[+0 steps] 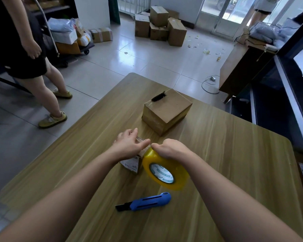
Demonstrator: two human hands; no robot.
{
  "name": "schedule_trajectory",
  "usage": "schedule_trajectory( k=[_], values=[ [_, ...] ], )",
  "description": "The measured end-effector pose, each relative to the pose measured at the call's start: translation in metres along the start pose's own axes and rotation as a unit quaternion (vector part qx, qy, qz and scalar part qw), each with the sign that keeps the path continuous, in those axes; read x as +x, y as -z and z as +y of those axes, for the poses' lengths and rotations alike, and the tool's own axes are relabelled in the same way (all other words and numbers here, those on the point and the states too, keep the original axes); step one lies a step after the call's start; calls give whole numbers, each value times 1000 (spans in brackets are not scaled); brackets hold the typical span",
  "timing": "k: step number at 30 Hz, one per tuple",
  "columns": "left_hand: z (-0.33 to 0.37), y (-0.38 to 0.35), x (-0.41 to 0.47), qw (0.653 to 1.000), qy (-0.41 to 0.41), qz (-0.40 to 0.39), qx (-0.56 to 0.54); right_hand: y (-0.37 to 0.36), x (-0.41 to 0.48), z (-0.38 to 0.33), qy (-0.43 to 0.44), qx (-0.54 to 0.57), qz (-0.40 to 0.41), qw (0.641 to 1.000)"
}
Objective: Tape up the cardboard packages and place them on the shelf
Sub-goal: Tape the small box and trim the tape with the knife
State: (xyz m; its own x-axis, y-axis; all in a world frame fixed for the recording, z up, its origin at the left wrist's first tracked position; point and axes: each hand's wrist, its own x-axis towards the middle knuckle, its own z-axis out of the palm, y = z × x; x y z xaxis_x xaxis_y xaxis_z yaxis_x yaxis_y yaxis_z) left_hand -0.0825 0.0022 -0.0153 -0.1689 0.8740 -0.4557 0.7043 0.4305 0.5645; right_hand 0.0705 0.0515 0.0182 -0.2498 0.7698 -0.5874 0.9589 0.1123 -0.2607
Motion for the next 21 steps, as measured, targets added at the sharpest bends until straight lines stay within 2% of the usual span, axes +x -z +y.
schedule_trajectory(
  k=[4,8,16,21],
  values=[
    [-4,-9,7,986,1,73,151,10,-8,0,-4,125,-44,991],
    [-5,-5,11,975,-14,77,207,10,-12,13,-27,211,-76,974],
    [-3,12,15,956,-60,16,285,1,-19,9,1,174,-67,982],
    [-16,24,20,958,-74,-8,278,-14,-26,1,4,130,-119,984]
  ],
)
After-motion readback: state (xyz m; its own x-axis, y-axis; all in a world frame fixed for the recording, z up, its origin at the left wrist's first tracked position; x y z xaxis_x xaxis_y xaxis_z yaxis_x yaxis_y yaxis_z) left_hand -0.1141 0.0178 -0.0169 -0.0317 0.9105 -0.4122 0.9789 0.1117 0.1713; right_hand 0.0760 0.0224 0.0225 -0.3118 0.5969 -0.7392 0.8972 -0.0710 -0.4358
